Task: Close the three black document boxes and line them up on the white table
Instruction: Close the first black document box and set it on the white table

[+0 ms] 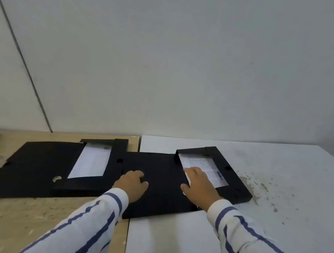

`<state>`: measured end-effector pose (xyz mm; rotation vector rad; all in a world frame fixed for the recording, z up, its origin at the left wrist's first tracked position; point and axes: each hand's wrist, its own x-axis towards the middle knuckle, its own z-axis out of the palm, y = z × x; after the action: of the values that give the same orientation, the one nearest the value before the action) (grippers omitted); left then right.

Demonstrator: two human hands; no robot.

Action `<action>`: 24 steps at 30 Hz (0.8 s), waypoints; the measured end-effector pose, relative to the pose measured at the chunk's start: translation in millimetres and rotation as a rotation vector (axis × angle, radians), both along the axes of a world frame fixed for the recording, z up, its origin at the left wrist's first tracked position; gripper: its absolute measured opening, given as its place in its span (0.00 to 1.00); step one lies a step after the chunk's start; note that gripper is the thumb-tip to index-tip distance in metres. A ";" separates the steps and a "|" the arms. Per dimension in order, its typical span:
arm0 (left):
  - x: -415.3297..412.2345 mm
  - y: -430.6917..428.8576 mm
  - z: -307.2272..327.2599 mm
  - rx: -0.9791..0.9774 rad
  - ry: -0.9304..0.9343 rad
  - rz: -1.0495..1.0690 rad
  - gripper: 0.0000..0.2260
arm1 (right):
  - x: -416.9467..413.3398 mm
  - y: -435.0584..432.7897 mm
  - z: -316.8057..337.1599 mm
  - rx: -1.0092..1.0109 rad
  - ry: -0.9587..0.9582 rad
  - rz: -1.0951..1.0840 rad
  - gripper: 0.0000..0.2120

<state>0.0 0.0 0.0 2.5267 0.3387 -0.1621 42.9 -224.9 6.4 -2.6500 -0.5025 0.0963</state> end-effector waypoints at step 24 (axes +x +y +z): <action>31.9 -13.6 -53.5 -0.323 -0.115 0.786 0.07 | 51.3 -90.3 -120.0 -0.287 0.105 0.086 0.23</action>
<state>31.9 -13.6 -53.5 1.9131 1.1188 0.2183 94.3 -315.2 -113.7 -2.8806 -0.6070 0.3565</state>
